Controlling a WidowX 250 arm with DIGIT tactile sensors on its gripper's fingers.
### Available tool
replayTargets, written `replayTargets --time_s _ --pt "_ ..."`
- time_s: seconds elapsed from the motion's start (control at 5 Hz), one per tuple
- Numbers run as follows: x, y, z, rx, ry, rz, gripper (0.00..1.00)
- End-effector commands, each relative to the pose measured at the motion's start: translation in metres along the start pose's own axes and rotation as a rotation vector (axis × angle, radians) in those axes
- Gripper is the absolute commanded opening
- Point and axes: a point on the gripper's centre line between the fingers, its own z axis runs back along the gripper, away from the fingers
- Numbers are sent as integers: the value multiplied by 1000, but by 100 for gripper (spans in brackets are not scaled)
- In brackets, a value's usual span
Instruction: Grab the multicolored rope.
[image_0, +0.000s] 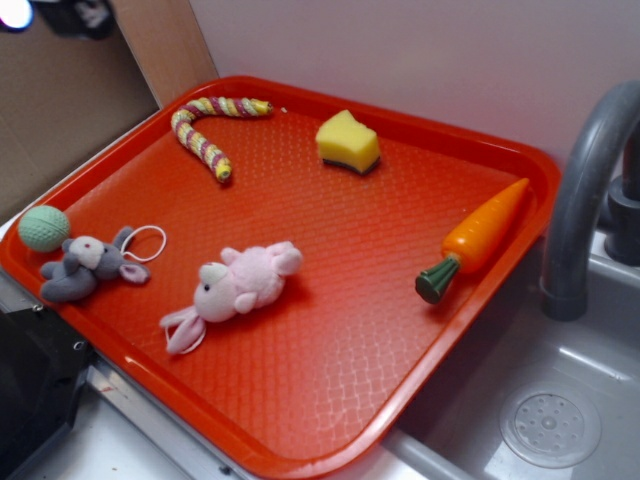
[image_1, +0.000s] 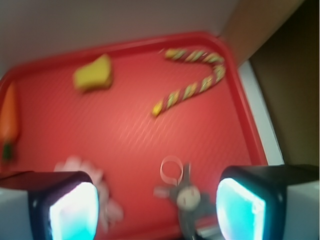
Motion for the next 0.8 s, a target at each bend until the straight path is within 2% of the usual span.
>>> replayTargets --time_s 0.0,0.2,0.4,0.6 --pt "51 29 -65 141 -141 317 100" --pt "70 33 -101 134 -170 412 100" --pt "83 35 -132 109 -169 442 100" --pt "89 53 -161 69 -123 461 100"
